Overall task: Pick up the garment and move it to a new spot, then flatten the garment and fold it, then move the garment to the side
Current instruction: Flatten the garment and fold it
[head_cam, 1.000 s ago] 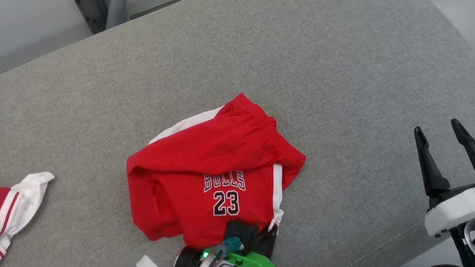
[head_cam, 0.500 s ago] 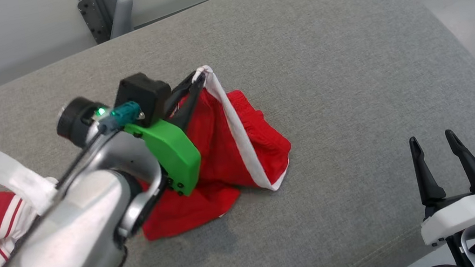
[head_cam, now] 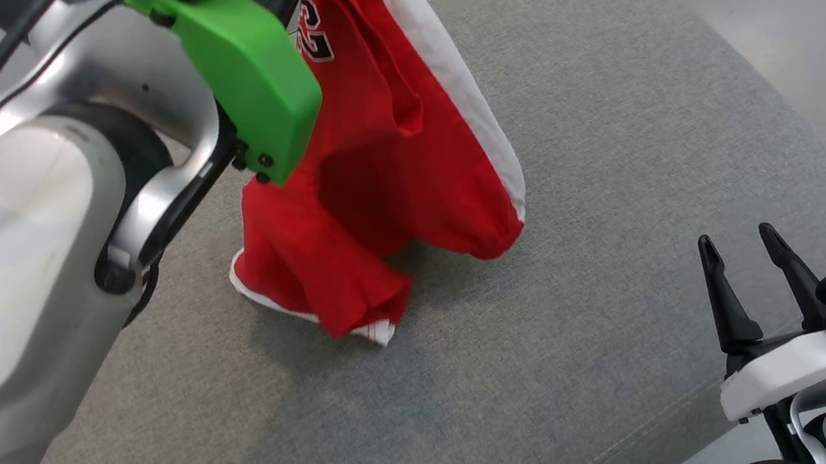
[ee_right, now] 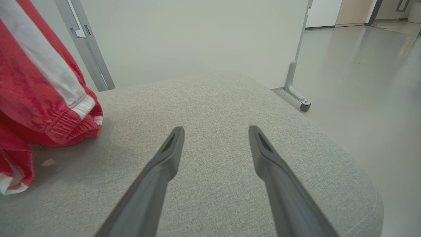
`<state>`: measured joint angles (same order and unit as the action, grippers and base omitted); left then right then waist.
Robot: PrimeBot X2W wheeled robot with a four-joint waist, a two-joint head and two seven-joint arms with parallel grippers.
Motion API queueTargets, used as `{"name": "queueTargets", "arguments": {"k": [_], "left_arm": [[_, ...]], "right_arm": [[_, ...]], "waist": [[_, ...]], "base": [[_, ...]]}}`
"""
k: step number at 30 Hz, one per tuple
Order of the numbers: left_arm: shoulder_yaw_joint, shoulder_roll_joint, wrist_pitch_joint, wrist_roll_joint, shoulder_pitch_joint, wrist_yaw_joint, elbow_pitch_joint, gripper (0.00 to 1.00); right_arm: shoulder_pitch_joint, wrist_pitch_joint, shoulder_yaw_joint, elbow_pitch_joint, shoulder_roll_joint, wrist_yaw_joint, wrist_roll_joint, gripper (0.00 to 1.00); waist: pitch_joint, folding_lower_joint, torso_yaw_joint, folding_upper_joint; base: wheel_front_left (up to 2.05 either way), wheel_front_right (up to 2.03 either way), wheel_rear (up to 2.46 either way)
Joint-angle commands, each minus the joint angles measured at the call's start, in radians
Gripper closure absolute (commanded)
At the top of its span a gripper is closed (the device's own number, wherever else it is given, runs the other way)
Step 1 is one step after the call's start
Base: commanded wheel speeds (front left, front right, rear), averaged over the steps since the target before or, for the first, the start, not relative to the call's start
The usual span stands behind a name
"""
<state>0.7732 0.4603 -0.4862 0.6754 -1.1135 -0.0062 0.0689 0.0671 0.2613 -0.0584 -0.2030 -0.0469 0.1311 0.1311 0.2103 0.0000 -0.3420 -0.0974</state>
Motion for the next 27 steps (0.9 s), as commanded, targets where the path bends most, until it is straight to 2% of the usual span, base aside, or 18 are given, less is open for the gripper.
{"name": "queueTargets", "arguments": {"k": [1,4,8,12,16,20,23,27], "left_arm": [[-0.001,-0.012,-0.001,-0.012,-0.028,-0.004,-0.012,1.0],[-0.006,-0.049,0.043,-0.048,-0.085,0.001,-0.074,1.0],[-0.027,-0.095,0.164,-0.097,-0.141,0.009,-0.17,1.0],[-0.051,-0.111,0.293,-0.103,-0.125,-0.003,-0.247,1.0],[-0.04,-0.073,0.355,-0.088,-0.02,-0.018,-0.281,1.0],[0.001,-0.009,0.363,-0.063,0.171,-0.018,-0.228,1.0],[0.027,0.051,0.353,-0.017,0.353,0.006,-0.139,1.0],[0.051,0.122,0.361,0.047,0.595,0.065,-0.013,1.0]], "right_arm": [[0.007,0.002,-0.002,-0.002,-0.003,-0.001,0.012,0.0],[0.017,0.002,-0.003,-0.003,-0.003,-0.001,0.015,0.0],[0.017,0.002,-0.007,-0.003,-0.003,-0.001,0.024,0.0],[0.009,0.002,-0.011,-0.004,-0.003,-0.001,0.027,0.0],[-0.007,0.002,-0.02,-0.008,-0.003,-0.001,0.029,0.0],[-0.021,0.002,-0.031,-0.01,-0.003,-0.001,0.02,0.0],[-0.024,0.002,-0.041,-0.013,-0.002,-0.001,0.012,0.0],[-0.026,0.002,-0.05,-0.018,-0.002,-0.001,-0.003,0.0]], "waist": [[-0.005,0.0,-0.009,-0.0001],[-0.006,0.0,-0.023,-0.0001],[-0.004,0.0,-0.037,-0.0001],[-0.005,0.0,-0.045,-0.0001],[-0.006,0.0,-0.04,-0.0001],[-0.006,0.0,-0.023,-0.0001],[-0.005,0.0,-0.005,-0.0001],[-0.007,0.0,0.034,-0.0001]], "base": [[0.0,0.0,0.0],[0.0,0.0,0.0],[0.0,0.0,0.0],[0.0,0.0,0.0],[0.0,0.0,0.0],[0.0,0.0,0.0],[0.0,0.0,0.0],[0.0,0.0,0.0]]}}
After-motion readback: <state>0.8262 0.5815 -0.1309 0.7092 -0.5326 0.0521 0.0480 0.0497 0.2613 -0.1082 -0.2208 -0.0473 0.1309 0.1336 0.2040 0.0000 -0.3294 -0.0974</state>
